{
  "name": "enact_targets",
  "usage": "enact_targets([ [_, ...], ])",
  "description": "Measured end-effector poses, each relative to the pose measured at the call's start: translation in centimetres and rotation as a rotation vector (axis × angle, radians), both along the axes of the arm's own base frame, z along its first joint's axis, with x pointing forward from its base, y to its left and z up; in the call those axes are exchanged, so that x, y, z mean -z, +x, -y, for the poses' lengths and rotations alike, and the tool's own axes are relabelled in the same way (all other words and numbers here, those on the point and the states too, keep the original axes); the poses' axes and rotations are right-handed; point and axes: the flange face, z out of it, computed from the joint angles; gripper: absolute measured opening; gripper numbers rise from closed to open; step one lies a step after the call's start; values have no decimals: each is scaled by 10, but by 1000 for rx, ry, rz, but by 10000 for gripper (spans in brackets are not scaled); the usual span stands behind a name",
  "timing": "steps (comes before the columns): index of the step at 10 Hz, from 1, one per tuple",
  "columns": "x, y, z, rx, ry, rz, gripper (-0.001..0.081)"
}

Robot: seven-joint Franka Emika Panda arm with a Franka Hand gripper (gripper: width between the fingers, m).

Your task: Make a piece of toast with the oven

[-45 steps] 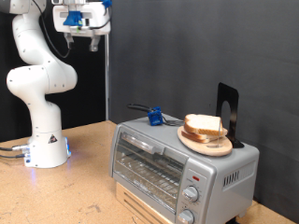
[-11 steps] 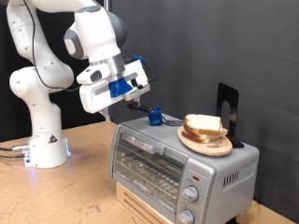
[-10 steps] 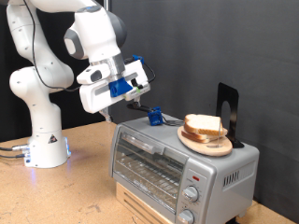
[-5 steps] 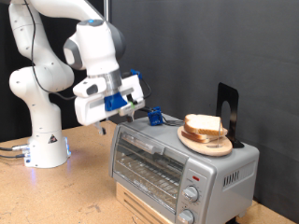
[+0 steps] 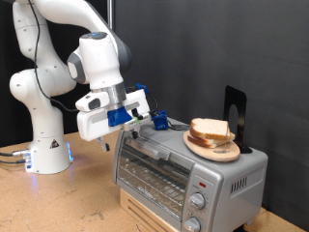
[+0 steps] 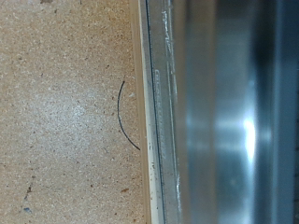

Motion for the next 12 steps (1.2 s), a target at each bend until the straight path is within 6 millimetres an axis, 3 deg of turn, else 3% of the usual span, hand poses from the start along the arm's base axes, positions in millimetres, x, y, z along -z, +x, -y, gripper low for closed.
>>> enact_targets([
  [12,19,2,77,123,-41,-46,808],
])
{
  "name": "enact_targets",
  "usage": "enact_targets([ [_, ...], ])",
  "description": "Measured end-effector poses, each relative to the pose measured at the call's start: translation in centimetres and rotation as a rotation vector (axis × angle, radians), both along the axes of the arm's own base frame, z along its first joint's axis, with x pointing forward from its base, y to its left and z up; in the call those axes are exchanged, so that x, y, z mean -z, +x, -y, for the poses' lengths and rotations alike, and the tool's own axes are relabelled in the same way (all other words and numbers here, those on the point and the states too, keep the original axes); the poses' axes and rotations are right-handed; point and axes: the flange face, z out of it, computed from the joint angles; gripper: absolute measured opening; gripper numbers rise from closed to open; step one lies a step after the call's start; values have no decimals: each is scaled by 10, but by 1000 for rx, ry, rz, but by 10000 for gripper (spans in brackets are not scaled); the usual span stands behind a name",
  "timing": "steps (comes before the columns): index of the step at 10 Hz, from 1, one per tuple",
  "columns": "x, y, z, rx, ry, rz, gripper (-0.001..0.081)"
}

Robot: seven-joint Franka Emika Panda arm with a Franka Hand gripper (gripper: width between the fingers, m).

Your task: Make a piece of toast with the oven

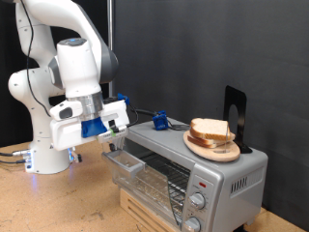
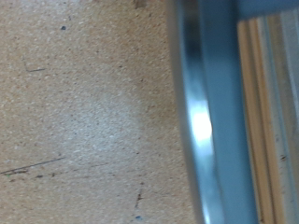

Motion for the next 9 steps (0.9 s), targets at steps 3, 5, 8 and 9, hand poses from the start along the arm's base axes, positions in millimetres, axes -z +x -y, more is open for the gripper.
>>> enact_targets([
  [3,12,18,18,47,-18,-11,808],
  [5,19,29,28,65,-24,-16,808],
  [8,27,35,31,29,-31,-18,808],
  [9,30,34,31,25,-34,-25,808],
])
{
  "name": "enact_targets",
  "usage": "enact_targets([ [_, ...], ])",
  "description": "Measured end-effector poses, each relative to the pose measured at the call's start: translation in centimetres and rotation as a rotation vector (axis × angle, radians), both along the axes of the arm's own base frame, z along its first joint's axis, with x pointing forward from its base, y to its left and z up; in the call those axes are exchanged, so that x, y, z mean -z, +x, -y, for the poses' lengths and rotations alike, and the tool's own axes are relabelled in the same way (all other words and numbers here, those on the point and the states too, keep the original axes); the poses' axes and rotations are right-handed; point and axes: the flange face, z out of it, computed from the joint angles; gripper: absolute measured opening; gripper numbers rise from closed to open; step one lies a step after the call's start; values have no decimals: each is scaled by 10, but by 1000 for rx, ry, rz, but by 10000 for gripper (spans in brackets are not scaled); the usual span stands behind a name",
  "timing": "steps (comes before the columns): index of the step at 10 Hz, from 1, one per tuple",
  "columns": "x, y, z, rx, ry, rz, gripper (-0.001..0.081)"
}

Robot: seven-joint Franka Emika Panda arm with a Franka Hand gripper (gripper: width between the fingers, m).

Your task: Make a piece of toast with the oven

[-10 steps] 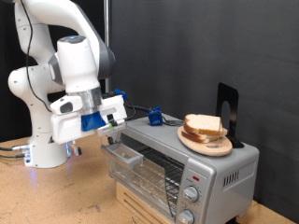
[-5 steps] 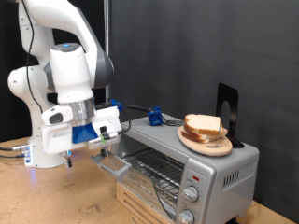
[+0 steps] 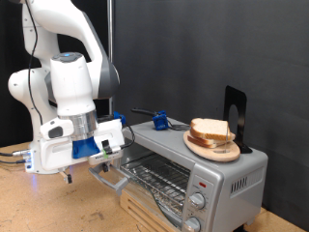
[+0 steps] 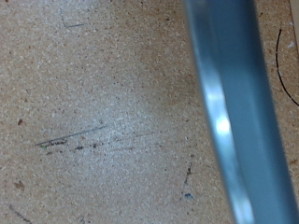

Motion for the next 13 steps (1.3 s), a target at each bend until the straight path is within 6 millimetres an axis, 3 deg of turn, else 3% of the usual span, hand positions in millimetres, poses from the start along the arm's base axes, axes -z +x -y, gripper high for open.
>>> enact_targets([
  [9,37,-10,33,26,-85,5,808],
  [13,63,14,44,80,-114,11,808],
])
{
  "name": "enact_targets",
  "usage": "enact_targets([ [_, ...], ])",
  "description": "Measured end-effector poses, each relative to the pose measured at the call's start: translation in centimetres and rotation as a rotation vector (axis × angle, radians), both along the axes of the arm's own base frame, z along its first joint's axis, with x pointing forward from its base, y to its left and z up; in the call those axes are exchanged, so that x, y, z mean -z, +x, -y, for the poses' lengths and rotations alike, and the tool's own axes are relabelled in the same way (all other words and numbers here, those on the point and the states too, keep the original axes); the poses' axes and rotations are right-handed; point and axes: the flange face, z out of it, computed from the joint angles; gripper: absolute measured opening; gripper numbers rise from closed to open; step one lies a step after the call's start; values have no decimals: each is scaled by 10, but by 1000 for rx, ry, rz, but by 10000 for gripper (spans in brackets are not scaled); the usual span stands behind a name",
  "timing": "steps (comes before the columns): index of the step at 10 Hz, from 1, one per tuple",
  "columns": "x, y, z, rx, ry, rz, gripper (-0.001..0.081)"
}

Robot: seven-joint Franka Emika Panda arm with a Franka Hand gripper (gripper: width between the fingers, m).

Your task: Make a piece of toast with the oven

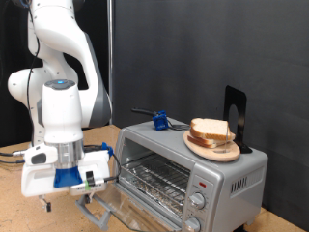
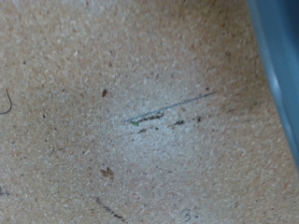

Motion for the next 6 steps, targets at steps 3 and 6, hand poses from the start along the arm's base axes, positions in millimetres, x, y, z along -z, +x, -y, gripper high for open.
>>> enact_targets([
  [3,14,11,5,2,-6,-15,808],
  [6,30,3,9,-28,-18,-56,808],
])
